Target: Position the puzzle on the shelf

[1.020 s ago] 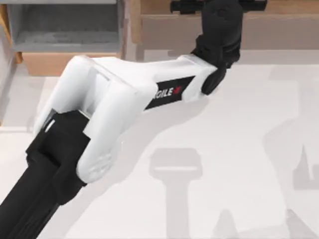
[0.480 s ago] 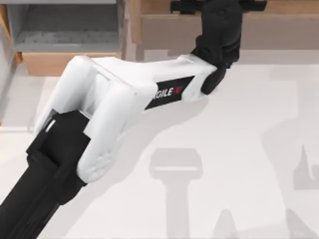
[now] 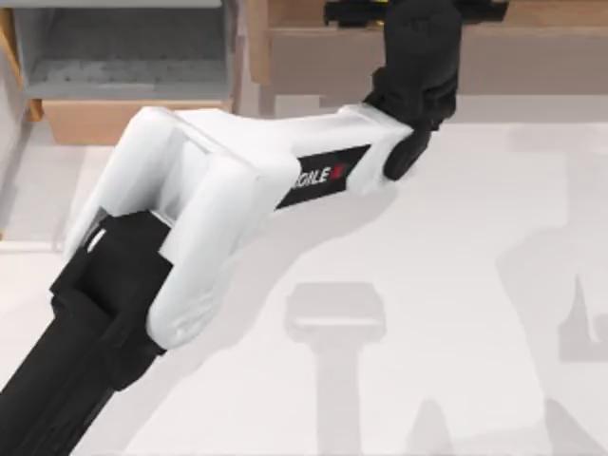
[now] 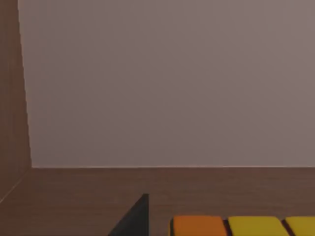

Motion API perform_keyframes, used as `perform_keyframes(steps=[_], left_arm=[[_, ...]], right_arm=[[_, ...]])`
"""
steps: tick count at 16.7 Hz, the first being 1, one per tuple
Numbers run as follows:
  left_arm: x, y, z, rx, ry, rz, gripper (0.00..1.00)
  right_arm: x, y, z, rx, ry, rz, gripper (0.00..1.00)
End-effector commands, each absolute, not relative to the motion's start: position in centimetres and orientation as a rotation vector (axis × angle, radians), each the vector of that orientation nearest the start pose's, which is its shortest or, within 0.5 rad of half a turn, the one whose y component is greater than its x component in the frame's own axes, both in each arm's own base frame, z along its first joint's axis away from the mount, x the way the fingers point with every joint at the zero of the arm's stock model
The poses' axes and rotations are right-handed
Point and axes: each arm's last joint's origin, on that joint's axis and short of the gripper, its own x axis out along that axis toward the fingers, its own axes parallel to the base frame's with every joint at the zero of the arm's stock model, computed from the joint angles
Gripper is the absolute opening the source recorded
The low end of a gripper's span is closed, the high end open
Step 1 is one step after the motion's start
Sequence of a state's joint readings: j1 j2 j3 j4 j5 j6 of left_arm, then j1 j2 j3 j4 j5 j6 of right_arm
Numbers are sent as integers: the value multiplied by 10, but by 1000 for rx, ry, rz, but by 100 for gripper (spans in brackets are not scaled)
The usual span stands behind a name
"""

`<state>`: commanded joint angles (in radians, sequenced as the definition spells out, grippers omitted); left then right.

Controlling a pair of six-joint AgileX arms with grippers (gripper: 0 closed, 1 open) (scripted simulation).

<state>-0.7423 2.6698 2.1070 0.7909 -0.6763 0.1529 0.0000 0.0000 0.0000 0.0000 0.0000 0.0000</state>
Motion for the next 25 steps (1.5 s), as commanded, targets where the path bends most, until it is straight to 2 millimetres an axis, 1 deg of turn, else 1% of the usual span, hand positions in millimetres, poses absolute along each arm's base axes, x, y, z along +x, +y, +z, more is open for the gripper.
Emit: perform_keyframes(steps=[1,11,13,15,18,20,23,25], left_arm=[[453,-378,160,-2,-170,-22,100],[451,-379,160,0,-172,-30,100],[447,-376,160,14,-181,-50,100],[443,-367,157,49,-193,-85,100],[431,-345,148,139,-216,-158,100],[419,-323,138,223,-230,-219,100],[396,-280,123,376,-256,-318,100],[382,-240,115,495,-274,-371,100]], right_arm=[[106,-1,160,0,0,0,100],[106,-1,160,0,0,0,100],[106,-1,160,0,0,0,100],[106,-1,160,0,0,0,100],[106,-1,160,0,0,0,100],[106,-1,160,0,0,0,100],[106,-1,160,0,0,0,100],[106,-1,160,0,0,0,100]])
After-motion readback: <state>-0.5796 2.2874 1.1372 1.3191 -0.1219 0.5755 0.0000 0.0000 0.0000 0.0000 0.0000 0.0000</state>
